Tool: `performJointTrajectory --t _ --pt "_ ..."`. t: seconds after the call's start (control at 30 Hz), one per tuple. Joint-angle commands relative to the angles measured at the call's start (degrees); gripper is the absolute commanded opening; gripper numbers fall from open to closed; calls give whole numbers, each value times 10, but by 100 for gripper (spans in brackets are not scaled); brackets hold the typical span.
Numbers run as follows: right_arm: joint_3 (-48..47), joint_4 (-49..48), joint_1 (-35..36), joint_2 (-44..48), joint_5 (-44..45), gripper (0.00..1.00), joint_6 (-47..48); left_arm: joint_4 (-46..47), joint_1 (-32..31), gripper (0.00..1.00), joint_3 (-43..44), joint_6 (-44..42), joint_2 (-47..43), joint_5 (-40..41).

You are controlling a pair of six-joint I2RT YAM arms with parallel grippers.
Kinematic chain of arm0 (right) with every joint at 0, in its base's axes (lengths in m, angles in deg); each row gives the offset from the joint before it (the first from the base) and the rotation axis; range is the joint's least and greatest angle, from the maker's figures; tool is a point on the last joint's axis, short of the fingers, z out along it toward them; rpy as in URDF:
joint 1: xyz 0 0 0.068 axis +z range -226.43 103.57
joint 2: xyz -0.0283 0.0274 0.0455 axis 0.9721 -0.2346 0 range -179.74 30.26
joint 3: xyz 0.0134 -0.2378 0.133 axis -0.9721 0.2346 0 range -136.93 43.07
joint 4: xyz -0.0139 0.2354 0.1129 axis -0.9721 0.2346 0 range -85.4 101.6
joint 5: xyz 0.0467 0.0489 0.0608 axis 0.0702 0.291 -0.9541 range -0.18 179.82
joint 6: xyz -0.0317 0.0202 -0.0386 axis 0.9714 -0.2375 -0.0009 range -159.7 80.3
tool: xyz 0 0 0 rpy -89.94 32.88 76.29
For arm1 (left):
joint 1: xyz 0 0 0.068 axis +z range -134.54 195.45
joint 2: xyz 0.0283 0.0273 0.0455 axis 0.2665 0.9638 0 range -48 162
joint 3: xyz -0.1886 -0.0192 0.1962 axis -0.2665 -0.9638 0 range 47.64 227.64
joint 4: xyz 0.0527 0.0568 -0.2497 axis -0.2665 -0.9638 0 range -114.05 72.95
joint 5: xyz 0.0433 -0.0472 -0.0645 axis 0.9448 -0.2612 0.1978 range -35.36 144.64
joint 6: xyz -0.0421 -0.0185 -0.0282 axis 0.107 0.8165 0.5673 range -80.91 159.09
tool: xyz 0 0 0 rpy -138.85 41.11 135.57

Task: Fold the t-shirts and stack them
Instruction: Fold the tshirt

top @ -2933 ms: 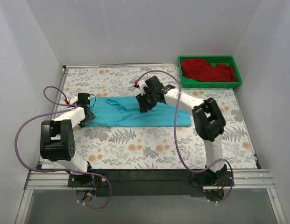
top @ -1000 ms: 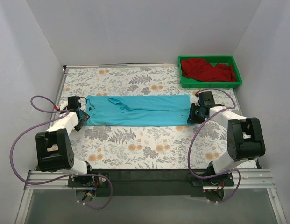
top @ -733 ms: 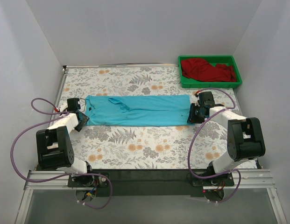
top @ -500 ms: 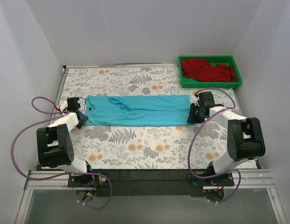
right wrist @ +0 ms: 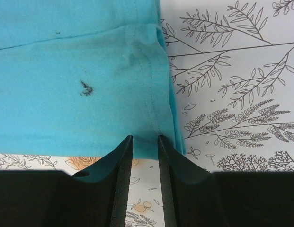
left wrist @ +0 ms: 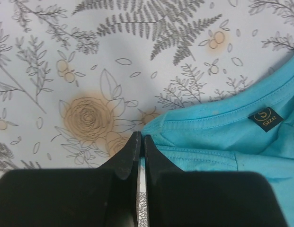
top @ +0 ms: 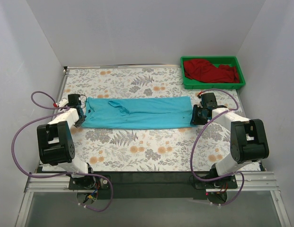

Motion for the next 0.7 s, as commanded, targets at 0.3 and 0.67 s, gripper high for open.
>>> performJointTrajectory --t 0.3,0.67 --pt "8 66 -8 21 53 31 20 -103 3 1 65 23 43 116" --pt "21 68 -9 32 55 31 14 -102 3 8 40 49 27 80"
